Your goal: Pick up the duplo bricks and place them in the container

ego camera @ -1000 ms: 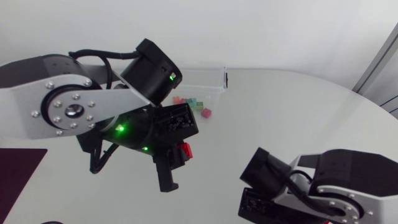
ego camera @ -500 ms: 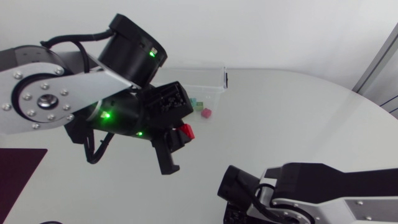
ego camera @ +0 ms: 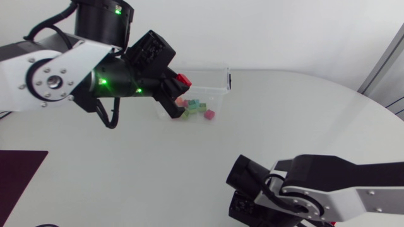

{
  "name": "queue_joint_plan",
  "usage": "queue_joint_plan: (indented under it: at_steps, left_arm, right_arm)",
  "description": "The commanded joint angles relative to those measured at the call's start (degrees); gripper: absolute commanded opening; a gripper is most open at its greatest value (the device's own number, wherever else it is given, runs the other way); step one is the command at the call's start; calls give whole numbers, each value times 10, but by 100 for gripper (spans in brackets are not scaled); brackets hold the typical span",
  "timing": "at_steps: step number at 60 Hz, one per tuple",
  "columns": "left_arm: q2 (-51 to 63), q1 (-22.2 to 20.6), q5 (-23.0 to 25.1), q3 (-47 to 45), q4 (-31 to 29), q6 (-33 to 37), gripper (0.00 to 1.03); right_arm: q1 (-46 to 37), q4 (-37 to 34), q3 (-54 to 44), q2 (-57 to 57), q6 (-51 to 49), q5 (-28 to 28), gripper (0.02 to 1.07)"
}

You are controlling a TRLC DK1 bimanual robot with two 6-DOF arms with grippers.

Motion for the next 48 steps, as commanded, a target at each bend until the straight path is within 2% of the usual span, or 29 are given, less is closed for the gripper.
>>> queue_joint_plan:
  at_steps: [1, 5, 13, 23, 32, 40, 46, 48]
  left_arm:
    - [51, 20, 4, 19, 27, -22, 17]
    - [81, 30, 4, 30, 58, -27, 21]
    - [142, 61, 4, 78, 87, -34, 21]
    - [209, 97, 4, 151, 111, -48, 21]
    - [269, 114, 4, 224, 104, -49, 22]
    - [321, 124, 3, 280, 99, -49, 38]
    - [362, 133, -1, 326, 92, -49, 41]
    - [377, 137, -1, 344, 82, -49, 45]
  right_arm:
    - [-17, -24, 18, -34, -2, 3, 7]
    - [-34, -46, 41, -57, -7, 4, 7]
    - [-60, -75, 84, -82, -9, 5, 7]
    - [-94, -97, 148, -94, -16, 6, 7]
    - [-122, -100, 195, -89, -21, 7, 7]
    - [-146, -93, 228, -73, -22, 6, 7]
    - [-158, -87, 248, -63, -23, 5, 7]
    - [-163, -87, 256, -59, -23, 3, 7]
